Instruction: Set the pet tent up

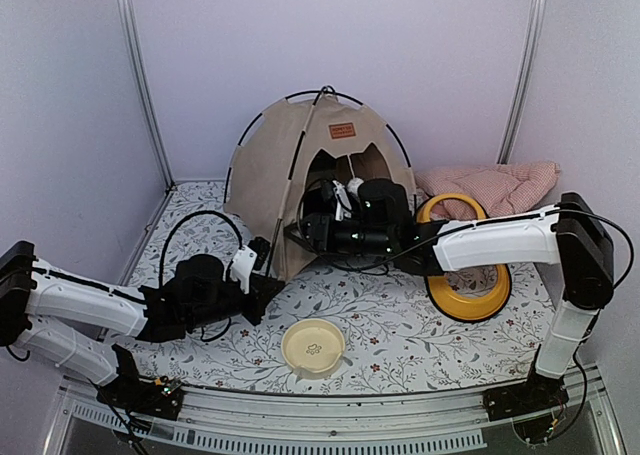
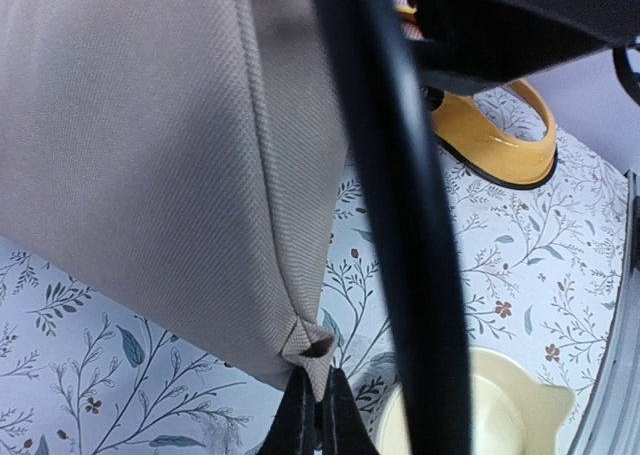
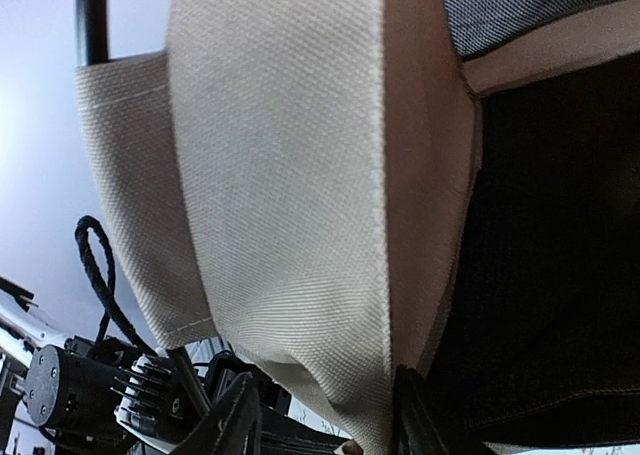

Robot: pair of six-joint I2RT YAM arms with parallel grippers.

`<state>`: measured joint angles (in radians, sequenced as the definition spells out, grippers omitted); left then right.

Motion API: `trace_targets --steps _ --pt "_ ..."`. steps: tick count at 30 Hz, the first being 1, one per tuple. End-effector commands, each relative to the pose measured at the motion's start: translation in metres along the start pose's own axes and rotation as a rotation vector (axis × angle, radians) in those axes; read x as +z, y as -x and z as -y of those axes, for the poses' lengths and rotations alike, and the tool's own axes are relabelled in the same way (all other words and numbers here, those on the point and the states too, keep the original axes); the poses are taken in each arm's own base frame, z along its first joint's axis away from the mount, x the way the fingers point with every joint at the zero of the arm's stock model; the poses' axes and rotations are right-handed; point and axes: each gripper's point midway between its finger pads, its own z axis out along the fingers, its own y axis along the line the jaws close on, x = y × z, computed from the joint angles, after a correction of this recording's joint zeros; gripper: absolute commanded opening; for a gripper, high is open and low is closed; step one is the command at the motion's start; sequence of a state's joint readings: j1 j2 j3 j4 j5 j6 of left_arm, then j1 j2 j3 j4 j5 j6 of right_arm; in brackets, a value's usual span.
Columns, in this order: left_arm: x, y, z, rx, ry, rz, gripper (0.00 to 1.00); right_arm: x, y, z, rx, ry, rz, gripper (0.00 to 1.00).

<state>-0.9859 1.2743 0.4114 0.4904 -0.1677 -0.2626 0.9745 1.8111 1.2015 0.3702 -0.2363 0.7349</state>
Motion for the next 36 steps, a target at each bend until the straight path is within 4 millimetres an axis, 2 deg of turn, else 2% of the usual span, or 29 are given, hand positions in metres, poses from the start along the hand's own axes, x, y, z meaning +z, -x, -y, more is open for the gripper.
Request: trace_targets --steps 1,5,12,16,19,22,25,36 --pt "0.001 0.011 -0.003 -0.036 -0.004 0.029 0.00 -0.019 -0.025 0.000 0.007 -0.088 -0.052 0.52" --pt "0.001 0.014 -0.003 -0.038 -0.005 0.034 0.00 -0.032 -0.018 0.003 -0.006 -0.133 -0.025 0.60" --pt "0.002 0.016 -0.003 -0.037 -0.012 0.035 0.00 -0.049 -0.013 0.016 -0.008 -0.224 0.019 0.63" --pt "0.003 0.018 -0.002 -0.036 -0.018 0.037 0.00 -0.053 -0.007 -0.002 -0.044 -0.174 0.034 0.63" --pt "0.003 0.020 -0.001 -0.033 -0.019 0.038 0.00 -0.046 -0.012 -0.024 -0.092 -0.103 0.011 0.62" --pt "0.004 0.021 0.000 -0.030 -0.021 0.039 0.00 -0.035 -0.024 -0.037 -0.104 -0.034 -0.034 0.58" --pt "0.004 0.024 0.001 -0.028 -0.025 0.043 0.00 -0.024 -0.033 -0.044 -0.102 0.000 -0.067 0.51" --pt "0.003 0.028 0.003 -0.021 -0.032 0.051 0.00 0.004 -0.026 -0.055 -0.119 0.043 -0.067 0.46"
